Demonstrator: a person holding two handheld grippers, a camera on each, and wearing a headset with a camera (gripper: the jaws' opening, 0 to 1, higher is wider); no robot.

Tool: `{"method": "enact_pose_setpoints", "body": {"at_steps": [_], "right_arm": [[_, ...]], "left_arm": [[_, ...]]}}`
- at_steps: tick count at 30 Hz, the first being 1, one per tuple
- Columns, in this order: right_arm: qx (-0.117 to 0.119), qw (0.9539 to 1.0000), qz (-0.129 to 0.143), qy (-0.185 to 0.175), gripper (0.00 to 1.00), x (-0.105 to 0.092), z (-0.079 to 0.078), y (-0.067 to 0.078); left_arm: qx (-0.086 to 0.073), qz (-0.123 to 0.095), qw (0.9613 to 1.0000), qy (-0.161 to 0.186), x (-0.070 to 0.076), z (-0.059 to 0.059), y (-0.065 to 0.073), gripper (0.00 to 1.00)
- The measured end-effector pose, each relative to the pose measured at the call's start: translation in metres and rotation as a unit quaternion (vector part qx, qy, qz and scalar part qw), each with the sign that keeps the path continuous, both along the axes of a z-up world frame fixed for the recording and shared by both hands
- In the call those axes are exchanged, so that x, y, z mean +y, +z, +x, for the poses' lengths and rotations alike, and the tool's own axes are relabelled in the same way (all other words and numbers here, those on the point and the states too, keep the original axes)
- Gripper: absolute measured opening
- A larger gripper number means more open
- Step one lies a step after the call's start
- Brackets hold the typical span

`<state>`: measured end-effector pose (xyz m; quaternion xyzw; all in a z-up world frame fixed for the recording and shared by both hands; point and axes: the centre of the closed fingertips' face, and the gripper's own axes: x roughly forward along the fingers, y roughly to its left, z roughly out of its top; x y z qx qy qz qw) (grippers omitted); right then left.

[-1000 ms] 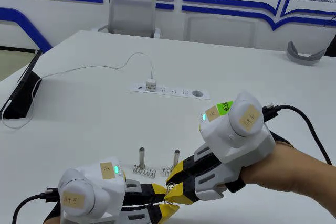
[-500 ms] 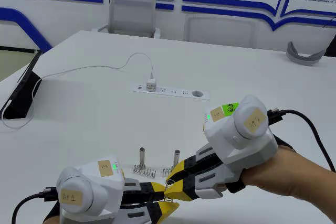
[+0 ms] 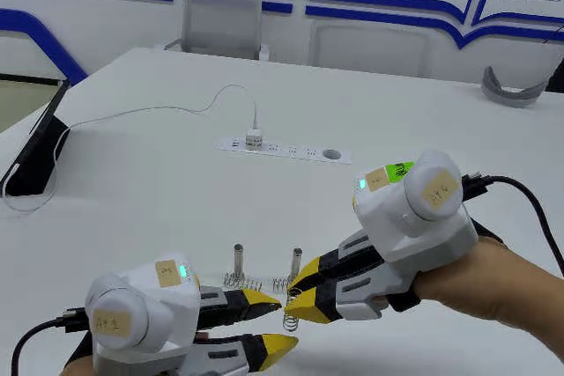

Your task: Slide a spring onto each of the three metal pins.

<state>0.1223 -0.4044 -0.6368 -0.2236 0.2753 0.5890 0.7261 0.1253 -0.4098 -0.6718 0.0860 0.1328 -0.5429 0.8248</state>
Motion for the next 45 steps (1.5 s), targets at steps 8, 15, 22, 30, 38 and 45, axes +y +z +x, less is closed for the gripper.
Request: {"method": "enact_pose_setpoints", "body": {"at_steps": [8, 15, 22, 30, 38, 45], "right_arm": [[-0.007, 0.9995, 0.007, -0.03, 0.12, -0.019, 0.015, 0.01], [-0.018, 0.9979, 0.011, -0.061, 0.12, -0.041, 0.03, 0.021], [-0.025, 0.9957, 0.015, -0.088, 0.12, -0.058, 0.042, 0.029], [-0.034, 0.9927, 0.017, -0.114, 0.12, -0.074, 0.055, 0.037], [-0.044, 0.9889, 0.013, -0.141, 0.12, -0.086, 0.072, 0.041], [-0.044, 0.985, 0.004, -0.167, 0.12, -0.094, 0.089, 0.031]], "left_arm": [[0.015, -0.002, 0.9995, 0.027, 0.017, 0.007, -0.002, 0.39], [0.017, -0.004, 0.9985, 0.052, 0.032, 0.014, -0.001, 0.45], [0.013, 0.009, 0.9976, 0.067, 0.044, 0.019, -0.004, 0.51], [0.014, 0.011, 0.996, 0.088, 0.059, 0.025, -0.006, 0.55], [0.016, 0.013, 0.9949, 0.099, 0.067, 0.028, -0.008, 0.58], [0.018, 0.017, 0.9944, 0.103, 0.069, 0.028, -0.01, 0.6]]}}
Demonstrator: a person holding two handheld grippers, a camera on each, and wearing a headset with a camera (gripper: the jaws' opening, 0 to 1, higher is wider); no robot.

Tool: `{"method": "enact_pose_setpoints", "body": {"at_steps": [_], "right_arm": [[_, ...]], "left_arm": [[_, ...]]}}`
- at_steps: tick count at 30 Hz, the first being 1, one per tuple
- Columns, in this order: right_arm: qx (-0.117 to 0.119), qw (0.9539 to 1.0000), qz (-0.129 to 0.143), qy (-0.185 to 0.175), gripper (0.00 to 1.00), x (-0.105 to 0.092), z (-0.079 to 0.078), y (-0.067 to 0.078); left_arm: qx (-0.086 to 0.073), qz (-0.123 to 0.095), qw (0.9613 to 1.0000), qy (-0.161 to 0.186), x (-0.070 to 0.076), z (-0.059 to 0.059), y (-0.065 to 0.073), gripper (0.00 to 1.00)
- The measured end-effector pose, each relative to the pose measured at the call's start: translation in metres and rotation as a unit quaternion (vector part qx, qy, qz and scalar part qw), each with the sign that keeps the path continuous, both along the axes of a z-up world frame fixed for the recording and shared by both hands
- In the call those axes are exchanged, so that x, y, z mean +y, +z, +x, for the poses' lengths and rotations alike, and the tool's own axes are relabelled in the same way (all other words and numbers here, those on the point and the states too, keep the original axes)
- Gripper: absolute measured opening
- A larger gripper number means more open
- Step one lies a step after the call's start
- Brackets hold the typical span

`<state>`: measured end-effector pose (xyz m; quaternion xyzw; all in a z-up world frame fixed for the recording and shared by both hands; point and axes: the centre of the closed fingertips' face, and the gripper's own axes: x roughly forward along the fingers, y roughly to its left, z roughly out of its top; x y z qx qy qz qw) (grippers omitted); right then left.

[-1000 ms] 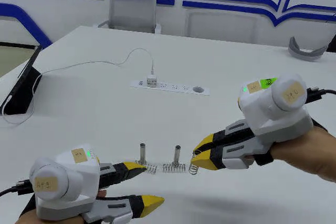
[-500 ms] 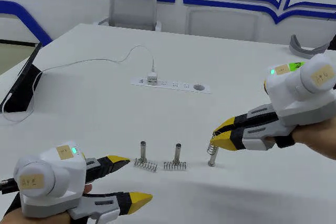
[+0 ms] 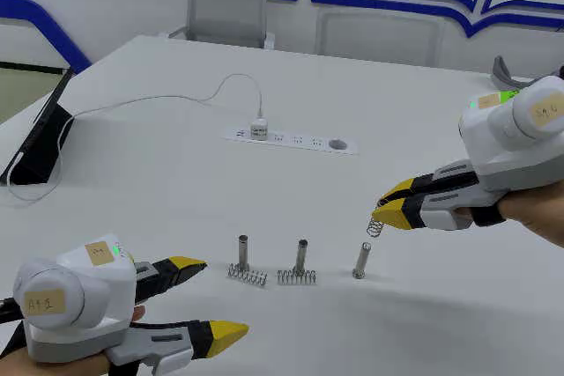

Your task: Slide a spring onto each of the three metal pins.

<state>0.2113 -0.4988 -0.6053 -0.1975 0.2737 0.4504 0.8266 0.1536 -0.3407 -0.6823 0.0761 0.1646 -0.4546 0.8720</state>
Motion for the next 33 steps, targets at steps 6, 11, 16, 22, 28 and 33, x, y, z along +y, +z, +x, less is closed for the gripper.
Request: {"method": "enact_pose_setpoints", "body": {"at_steps": [6, 11, 16, 22, 28, 33], "right_arm": [[0.009, 0.9998, -0.001, -0.02, 0.12, -0.006, 0.009, -0.015], [0.015, 0.9995, 0.005, -0.028, 0.12, -0.006, 0.012, -0.024], [0.02, 0.9994, 0.003, -0.028, 0.12, -0.004, 0.013, -0.031], [0.026, 0.9992, 0.003, -0.029, 0.12, -0.003, 0.014, -0.036], [0.03, 0.999, 0.0, -0.034, 0.12, -0.006, 0.015, -0.041], [0.034, 0.9987, 0.006, -0.038, 0.12, -0.006, 0.016, -0.045]], "left_arm": [[0.002, 0.002, 1.0, 0.003, 0.001, 0.0, -0.001, 0.62], [0.004, 0.002, 1.0, 0.004, 0.001, 0.0, -0.002, 0.63], [0.007, 0.003, 1.0, 0.005, 0.001, 0.0, -0.004, 0.63], [0.009, 0.003, 0.9999, 0.005, 0.001, -0.001, -0.005, 0.63], [0.012, 0.003, 0.9999, 0.006, 0.001, -0.001, -0.006, 0.63], [0.013, 0.004, 0.9999, 0.007, 0.001, -0.001, -0.007, 0.62]]}}
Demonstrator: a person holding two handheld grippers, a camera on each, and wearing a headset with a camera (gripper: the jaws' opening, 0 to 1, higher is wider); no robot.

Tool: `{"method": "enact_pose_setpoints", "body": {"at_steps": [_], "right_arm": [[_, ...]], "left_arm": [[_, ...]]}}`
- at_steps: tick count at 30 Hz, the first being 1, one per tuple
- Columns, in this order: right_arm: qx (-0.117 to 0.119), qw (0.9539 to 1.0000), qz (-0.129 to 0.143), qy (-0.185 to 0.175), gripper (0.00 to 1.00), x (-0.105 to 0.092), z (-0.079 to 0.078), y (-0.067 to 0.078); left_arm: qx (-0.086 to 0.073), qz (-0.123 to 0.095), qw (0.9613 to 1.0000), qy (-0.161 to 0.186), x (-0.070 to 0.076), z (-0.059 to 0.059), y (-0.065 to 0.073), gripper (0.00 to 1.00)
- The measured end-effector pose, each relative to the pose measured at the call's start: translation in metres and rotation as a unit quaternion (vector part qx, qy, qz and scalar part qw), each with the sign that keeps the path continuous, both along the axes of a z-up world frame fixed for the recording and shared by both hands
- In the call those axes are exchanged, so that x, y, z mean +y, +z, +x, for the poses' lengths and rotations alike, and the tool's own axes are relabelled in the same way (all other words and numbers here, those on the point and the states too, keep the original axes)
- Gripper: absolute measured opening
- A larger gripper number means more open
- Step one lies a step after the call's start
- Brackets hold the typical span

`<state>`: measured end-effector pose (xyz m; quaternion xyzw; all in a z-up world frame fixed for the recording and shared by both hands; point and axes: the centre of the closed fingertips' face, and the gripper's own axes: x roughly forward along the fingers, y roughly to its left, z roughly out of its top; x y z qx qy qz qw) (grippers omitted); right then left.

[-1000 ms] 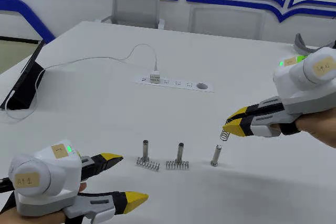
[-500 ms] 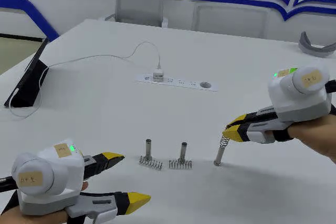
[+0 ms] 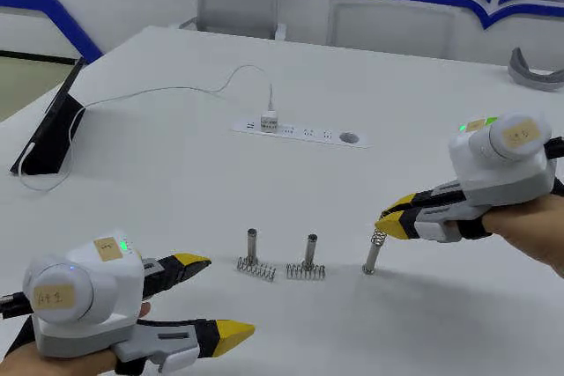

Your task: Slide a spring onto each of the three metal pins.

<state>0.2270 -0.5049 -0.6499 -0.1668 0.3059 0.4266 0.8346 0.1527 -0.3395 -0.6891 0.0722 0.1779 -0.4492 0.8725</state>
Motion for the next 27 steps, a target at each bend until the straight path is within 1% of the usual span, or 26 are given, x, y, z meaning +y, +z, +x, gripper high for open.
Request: {"method": "enact_pose_setpoints", "body": {"at_steps": [6, 11, 22, 27], "right_arm": [[0.003, 1.0, 0.001, -0.004, 0.12, 0.0, 0.0, -0.01], [0.004, 0.9999, 0.0, -0.01, 0.12, -0.001, 0.003, -0.018], [0.017, 0.9996, -0.004, -0.021, 0.12, -0.001, 0.006, -0.039], [0.022, 0.9994, -0.011, -0.023, 0.12, -0.001, 0.005, -0.047]], "left_arm": [[0.001, 0.001, 1.0, -0.001, 0.0, 0.0, 0.0, 0.62], [0.002, 0.003, 1.0, -0.001, 0.0, -0.001, -0.002, 0.62], [0.004, 0.003, 1.0, 0.001, 0.0, -0.001, -0.003, 0.62], [0.004, 0.003, 1.0, 0.001, 0.001, -0.001, -0.003, 0.62]]}}
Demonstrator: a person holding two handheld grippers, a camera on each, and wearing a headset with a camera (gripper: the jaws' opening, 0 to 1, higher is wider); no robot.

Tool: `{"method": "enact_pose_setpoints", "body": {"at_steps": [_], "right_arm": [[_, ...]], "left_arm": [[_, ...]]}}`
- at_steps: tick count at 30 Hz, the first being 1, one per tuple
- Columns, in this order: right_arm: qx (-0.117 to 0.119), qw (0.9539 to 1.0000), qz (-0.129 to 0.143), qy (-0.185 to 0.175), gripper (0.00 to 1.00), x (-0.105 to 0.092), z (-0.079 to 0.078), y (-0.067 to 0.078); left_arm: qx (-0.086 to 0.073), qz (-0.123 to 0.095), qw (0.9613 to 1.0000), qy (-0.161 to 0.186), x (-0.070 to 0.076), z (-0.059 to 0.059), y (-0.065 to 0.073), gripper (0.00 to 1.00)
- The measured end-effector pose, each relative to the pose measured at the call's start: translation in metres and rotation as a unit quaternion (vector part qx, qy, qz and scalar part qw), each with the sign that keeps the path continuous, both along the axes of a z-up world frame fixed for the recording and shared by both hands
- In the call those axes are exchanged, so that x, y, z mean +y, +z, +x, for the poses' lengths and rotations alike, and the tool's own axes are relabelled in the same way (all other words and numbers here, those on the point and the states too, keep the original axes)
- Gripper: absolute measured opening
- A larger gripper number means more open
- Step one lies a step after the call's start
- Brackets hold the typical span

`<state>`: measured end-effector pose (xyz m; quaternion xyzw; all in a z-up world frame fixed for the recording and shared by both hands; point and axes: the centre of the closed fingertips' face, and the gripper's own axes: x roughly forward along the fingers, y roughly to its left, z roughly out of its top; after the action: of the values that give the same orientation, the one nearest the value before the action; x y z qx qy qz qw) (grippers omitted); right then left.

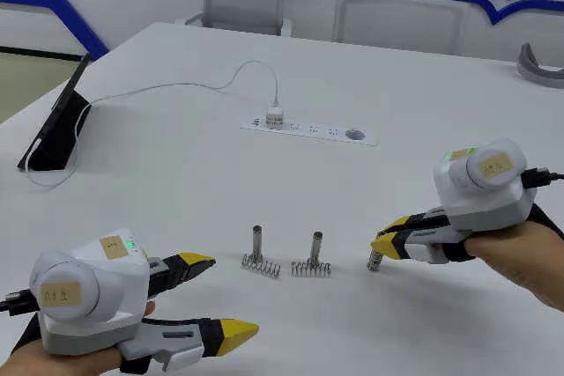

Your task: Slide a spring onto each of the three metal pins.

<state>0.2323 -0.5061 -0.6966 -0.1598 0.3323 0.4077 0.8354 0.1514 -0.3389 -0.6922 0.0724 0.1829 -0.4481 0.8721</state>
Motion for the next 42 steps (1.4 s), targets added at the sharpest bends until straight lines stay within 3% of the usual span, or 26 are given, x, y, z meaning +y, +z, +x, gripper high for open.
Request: {"method": "enact_pose_setpoints", "body": {"at_steps": [14, 19, 26, 30, 34, 42], "right_arm": [[0.004, 1.0, -0.005, -0.003, 0.17, -0.002, -0.005, -0.005], [-0.003, 1.0, -0.005, -0.005, 0.2, -0.004, -0.007, 0.0], [-0.032, 0.9995, 0.0, 0.001, 0.22, -0.001, -0.012, 0.022], [-0.052, 0.9984, 0.005, 0.021, 0.22, 0.011, -0.017, 0.036], [-0.06, 0.9974, 0.008, 0.04, 0.22, 0.026, -0.02, 0.04], [-0.043, 0.9961, -0.002, 0.077, 0.22, 0.056, -0.025, 0.02]], "left_arm": [[0.0, 0.0, 1.0, 0.001, 0.0, 0.0, 0.0, 0.62], [-0.002, 0.001, 1.0, 0.0, -0.001, -0.001, 0.001, 0.62], [-0.005, 0.001, 1.0, 0.002, 0.001, 0.0, 0.002, 0.62], [-0.007, 0.001, 1.0, 0.002, 0.001, 0.0, 0.003, 0.62], [-0.009, 0.002, 1.0, 0.001, 0.001, 0.001, 0.005, 0.62], [-0.012, 0.003, 0.9999, 0.003, 0.003, 0.001, 0.009, 0.62]]}}
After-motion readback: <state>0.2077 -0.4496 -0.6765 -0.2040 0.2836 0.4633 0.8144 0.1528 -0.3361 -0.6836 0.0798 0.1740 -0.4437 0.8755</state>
